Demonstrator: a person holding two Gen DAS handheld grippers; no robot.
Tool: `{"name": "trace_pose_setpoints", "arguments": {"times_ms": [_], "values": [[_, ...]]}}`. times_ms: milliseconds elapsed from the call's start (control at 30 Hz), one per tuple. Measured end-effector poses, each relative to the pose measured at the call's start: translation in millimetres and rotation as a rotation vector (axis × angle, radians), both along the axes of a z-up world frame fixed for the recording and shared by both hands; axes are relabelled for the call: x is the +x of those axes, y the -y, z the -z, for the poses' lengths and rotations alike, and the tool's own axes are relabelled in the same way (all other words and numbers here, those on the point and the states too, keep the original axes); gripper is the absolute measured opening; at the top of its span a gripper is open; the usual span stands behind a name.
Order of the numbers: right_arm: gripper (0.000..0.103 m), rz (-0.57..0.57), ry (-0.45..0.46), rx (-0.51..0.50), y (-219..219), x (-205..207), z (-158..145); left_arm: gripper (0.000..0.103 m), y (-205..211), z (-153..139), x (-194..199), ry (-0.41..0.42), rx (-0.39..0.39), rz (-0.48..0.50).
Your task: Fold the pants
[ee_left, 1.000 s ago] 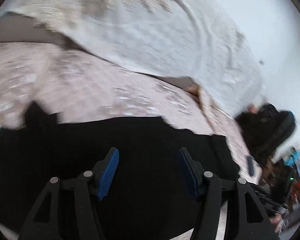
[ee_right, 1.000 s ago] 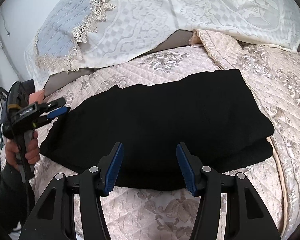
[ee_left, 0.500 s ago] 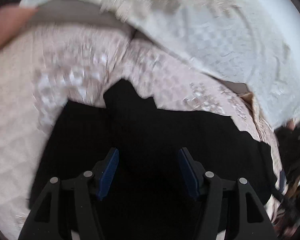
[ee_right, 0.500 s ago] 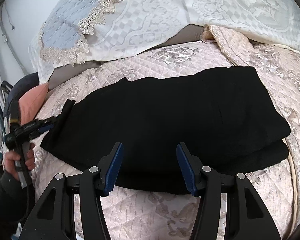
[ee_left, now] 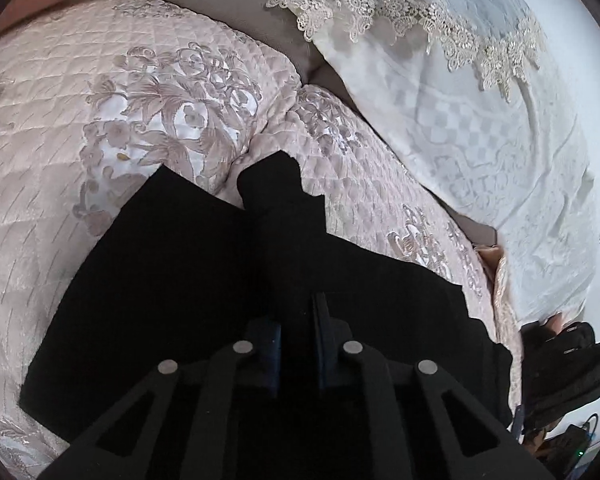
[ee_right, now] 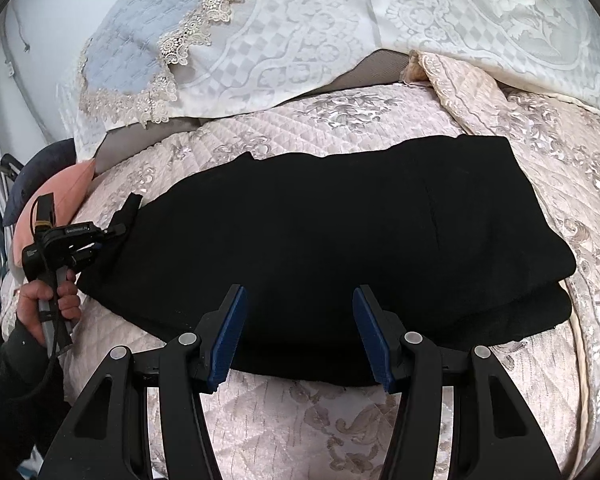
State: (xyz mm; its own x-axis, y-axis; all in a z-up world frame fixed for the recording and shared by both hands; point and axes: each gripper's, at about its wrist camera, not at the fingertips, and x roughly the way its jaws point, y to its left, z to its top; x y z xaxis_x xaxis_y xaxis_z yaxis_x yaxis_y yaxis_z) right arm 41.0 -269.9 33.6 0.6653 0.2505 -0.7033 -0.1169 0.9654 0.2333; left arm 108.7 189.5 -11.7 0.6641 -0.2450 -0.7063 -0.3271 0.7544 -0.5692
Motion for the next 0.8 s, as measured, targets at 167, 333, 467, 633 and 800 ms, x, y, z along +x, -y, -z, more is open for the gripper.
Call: {"name": "trace_pose_setpoints", "arguments": {"times_ms": [167,333,467,633,800], "values": [[0.056,-0.004,0.001,-0.004,-2,1,-1,0.014,-2,-16,-13,0.031,0.031,-0.013],[0.056,-0.006,0.002,-0.004,-2,2,-2,0.009,-12,-38,-34,0.036,0.091,-0.044],[0.056,-0.016,0.007,-0.004,-5,2,-3,0.013,-27,-50,-58,-0.056,0.248,-0.167],[0.056,0.001,0.016,-0.006,-1,-1,-6,0.012,-45,-57,-85,-0.153,0.421,-0.314],[0.056,0.102,0.018,-0.008,20,-6,-5,0.014,-14,-63,-79,-0.063,0.393,-0.155]]}}
